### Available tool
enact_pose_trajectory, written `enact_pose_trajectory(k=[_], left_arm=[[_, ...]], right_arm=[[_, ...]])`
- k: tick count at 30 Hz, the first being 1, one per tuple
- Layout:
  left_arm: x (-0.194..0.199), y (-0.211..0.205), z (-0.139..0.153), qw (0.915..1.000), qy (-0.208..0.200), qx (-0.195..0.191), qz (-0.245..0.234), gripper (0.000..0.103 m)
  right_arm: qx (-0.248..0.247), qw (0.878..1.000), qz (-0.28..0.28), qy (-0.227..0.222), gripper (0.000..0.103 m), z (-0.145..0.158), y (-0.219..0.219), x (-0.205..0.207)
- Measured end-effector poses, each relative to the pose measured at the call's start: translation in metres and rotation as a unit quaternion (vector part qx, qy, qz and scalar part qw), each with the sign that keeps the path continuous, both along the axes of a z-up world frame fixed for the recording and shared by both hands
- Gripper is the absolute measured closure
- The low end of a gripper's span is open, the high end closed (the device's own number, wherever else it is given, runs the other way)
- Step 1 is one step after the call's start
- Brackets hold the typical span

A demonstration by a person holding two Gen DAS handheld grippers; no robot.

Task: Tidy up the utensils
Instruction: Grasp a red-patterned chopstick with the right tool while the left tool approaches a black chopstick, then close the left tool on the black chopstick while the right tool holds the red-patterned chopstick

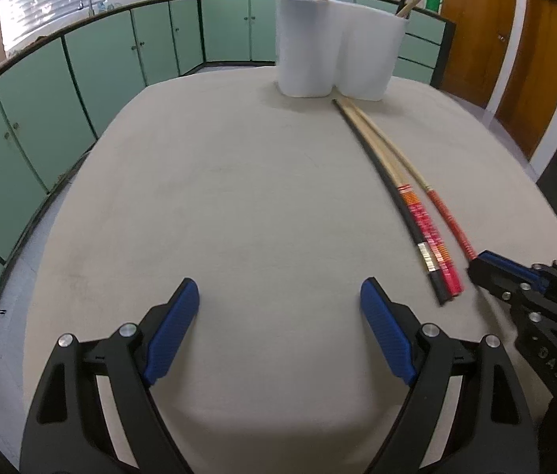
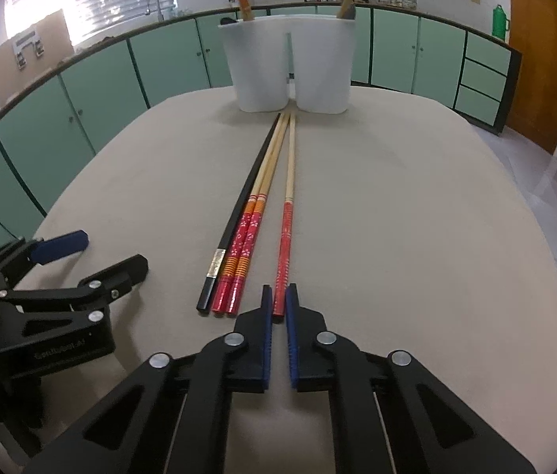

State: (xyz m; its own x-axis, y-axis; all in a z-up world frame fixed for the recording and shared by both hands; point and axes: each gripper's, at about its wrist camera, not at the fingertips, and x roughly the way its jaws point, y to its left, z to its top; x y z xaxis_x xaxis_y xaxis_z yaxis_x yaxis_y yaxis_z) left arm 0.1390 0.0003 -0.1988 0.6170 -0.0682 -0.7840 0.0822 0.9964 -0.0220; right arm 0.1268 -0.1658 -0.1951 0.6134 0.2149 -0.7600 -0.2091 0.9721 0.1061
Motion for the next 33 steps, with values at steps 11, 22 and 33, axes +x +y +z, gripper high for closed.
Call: enact_pose_trajectory(k=[11, 22, 33], left_arm=[[-0.007, -0.036, 0.001, 0.9988, 0.000, -0.024, -0.044, 0.021], [-0.003, -0.048, -0.003, 0.9989, 0.005, -0.004, -0.047, 0.021], [-0.005, -0.028, -0.002, 0.9999, 0.005, 0.002, -0.014, 0.031]], right_arm=[[-0.001, 0.999, -0.048, -0.002, 0.097, -0.002, -0.041, 0.001], [0.006, 0.999, -0.048, -0.002, 0.097, -0.003, -0.041, 0.000], [0.005, 0.999, -0.045, -0.001, 0.097, -0.004, -0.038, -0.001]])
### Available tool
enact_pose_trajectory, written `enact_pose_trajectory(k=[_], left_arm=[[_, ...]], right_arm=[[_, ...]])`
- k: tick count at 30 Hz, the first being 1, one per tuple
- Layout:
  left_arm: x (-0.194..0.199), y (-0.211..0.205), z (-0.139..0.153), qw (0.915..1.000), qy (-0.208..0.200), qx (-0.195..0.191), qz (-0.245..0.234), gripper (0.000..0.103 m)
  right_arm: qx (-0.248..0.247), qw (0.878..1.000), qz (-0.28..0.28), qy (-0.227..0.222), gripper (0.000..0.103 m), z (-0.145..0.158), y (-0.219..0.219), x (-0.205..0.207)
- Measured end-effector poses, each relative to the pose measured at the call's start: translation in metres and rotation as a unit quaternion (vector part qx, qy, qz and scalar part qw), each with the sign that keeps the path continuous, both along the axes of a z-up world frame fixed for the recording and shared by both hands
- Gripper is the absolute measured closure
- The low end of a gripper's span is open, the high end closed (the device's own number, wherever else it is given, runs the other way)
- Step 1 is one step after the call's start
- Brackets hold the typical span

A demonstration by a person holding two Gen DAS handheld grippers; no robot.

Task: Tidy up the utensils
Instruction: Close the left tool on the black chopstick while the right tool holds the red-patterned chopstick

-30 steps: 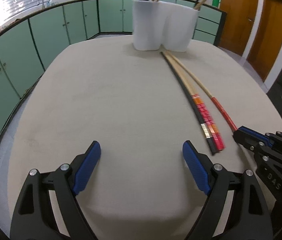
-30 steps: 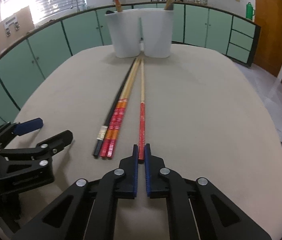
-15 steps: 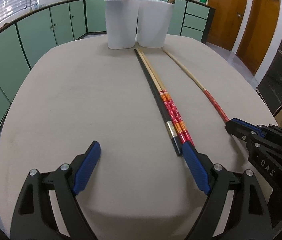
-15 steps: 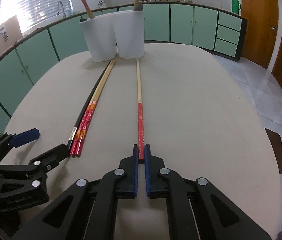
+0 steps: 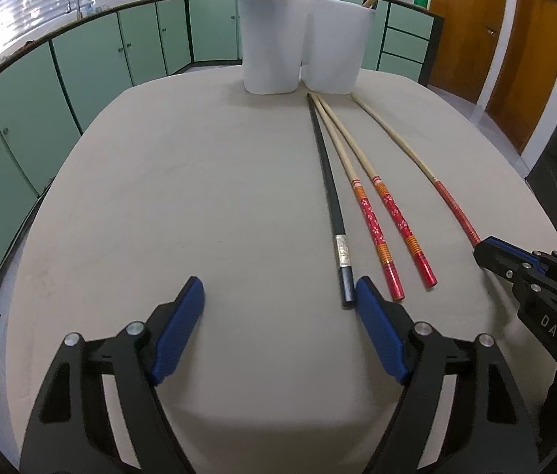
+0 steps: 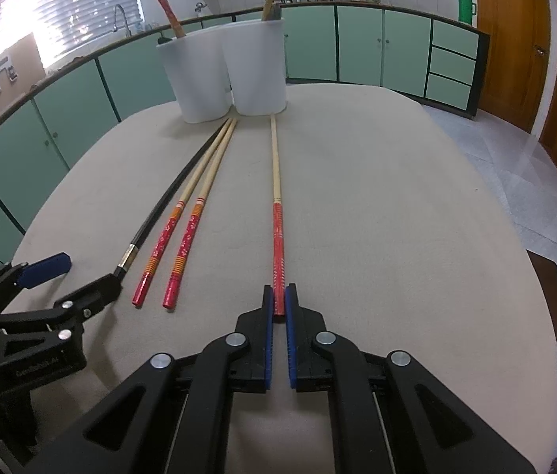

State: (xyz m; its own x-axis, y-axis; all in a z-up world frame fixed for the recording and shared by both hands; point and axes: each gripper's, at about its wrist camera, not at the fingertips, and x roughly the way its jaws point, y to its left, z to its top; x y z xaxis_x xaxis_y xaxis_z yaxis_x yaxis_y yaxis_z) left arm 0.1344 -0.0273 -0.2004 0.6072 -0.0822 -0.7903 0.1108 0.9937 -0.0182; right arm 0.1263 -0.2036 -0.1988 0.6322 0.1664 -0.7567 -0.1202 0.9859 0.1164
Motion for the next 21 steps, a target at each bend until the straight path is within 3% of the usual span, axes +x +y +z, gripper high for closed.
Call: enact_pose_trajectory(k=[5, 7, 9, 14, 21], left_arm=[[0.001, -0.007, 0.001, 0.9999, -0.006, -0.006, -0.014, 0.048], [0.001, -0.009, 0.001, 0.9997, -0.007, -0.011, -0.019, 0.058], [0.000, -0.012, 0.002, 0.9995, -0.008, -0.014, -0.028, 0.077], [-0.002, -0.021, 0.001, 0.9992, -0.010, -0.008, -0.038, 0.096], [-0.003, -0.022, 0.002, 0.9993, -0.012, -0.005, -0.035, 0.097]], right_arm=[[0.006, 1.000, 0.004, 0.002, 0.094, -0.001, -0.001, 0.001], [0.008, 1.000, 0.004, 0.003, 0.094, -0.001, -0.002, 0.002], [0.005, 1.000, 0.004, 0.002, 0.094, -0.001, -0.001, 0.002], [-0.003, 1.000, 0.005, -0.001, 0.097, 0.000, 0.001, 0.001], [0.001, 1.000, 0.006, -0.002, 0.097, 0.000, 0.000, 0.001]])
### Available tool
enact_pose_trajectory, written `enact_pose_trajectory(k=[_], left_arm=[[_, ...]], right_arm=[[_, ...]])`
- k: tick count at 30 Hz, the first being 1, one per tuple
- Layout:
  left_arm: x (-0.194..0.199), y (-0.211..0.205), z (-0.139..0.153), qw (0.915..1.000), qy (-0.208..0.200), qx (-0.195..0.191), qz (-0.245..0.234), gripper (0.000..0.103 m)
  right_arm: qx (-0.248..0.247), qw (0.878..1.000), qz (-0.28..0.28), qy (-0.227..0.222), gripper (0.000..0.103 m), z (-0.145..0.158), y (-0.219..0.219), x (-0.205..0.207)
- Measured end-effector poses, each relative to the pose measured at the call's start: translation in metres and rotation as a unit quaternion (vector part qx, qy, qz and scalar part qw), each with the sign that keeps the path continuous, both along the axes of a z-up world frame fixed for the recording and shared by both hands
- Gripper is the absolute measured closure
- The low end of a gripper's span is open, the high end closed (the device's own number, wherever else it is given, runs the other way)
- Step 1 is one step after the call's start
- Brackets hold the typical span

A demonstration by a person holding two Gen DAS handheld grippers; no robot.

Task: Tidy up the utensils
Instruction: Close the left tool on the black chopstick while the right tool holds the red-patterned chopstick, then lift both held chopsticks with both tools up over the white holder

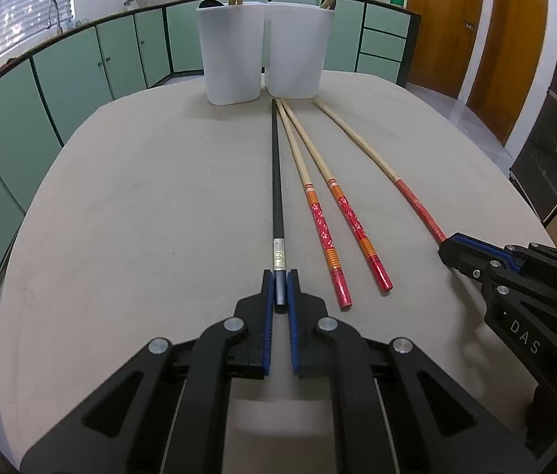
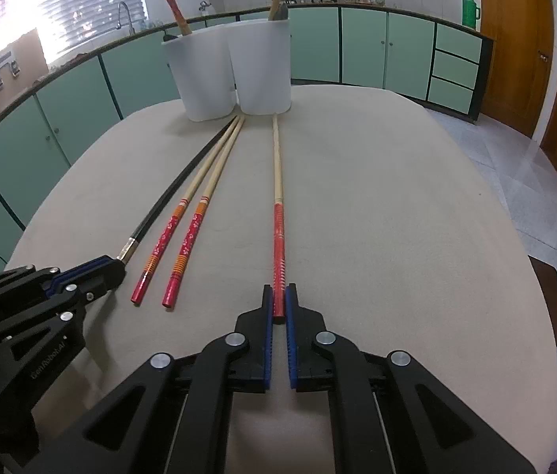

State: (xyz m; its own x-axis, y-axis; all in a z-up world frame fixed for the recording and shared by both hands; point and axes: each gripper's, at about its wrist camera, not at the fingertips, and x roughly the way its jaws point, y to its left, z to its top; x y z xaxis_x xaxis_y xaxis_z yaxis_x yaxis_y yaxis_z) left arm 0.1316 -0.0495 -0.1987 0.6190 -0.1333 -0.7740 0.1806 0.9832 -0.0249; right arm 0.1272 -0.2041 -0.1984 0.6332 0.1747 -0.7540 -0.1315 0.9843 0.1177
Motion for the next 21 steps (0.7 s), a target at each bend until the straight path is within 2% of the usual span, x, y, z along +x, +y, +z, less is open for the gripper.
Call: enact_pose_trajectory(k=[9, 21], left_arm=[[-0.005, 0.004, 0.008, 0.9999, -0.011, -0.001, 0.001, 0.097], [-0.017, 0.016, 0.060, 0.9972, -0.074, -0.008, 0.005, 0.097]], right_arm=[[0.015, 1.000, -0.008, -0.007, 0.097, 0.005, -0.004, -0.001], [0.012, 0.998, -0.008, -0.057, 0.097, 0.043, -0.008, -0.006]])
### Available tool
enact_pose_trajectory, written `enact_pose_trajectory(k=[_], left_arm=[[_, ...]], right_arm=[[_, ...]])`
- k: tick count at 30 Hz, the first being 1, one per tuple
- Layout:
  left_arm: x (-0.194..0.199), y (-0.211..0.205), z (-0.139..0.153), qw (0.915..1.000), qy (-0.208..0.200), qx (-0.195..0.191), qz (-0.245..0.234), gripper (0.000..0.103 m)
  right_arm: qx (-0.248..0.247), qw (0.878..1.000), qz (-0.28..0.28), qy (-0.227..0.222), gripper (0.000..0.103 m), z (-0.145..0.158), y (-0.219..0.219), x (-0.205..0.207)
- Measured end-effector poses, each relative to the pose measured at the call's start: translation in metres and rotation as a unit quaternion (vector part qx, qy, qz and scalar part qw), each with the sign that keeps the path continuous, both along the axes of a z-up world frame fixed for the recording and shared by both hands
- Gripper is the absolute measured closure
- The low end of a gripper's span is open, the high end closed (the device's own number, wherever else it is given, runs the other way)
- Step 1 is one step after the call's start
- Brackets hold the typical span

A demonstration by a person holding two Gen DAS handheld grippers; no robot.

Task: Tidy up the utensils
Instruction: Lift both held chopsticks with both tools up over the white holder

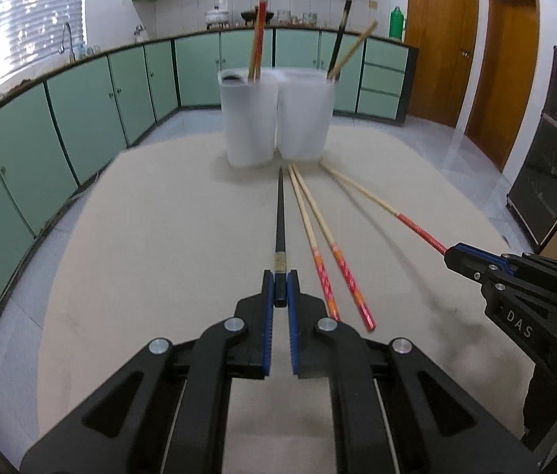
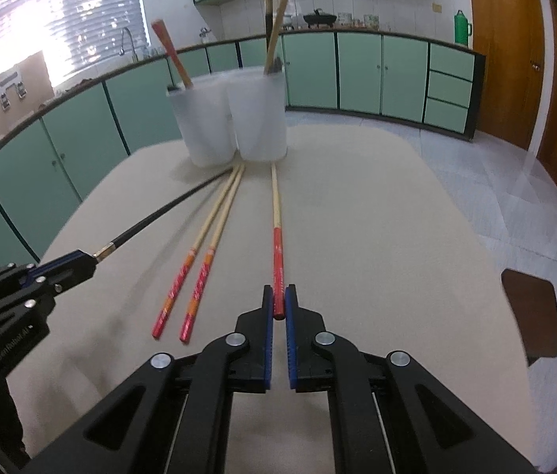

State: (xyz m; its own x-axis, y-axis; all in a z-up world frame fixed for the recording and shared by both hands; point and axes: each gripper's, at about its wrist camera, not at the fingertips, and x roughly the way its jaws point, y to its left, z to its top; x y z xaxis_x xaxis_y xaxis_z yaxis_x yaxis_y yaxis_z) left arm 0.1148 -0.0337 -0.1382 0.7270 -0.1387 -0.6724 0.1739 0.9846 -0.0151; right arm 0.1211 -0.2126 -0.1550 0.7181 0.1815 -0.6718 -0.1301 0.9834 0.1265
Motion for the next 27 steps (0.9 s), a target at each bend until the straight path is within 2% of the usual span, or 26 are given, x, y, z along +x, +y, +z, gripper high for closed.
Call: enact_pose_trajectory(k=[12, 23, 27], left_arm=[[0.006, 0.012, 0.063, 0.9969, -0.075, -0.021, -0.002, 0.097], [0.030, 0.015, 0.104, 0.9927, -0.112, -0.040, -0.017, 0.097], [0.039, 0.016, 0.116, 0.9914, -0.120, -0.047, -0.024, 0.097]], right_arm=[[0.008, 0.997, 0.014, -0.069, 0.097, 0.065, -0.007, 0.001], [0.008, 0.992, 0.040, -0.116, 0.097, 0.125, -0.005, 0.019], [0.011, 0.991, 0.060, -0.119, 0.097, 0.141, -0.003, 0.030]])
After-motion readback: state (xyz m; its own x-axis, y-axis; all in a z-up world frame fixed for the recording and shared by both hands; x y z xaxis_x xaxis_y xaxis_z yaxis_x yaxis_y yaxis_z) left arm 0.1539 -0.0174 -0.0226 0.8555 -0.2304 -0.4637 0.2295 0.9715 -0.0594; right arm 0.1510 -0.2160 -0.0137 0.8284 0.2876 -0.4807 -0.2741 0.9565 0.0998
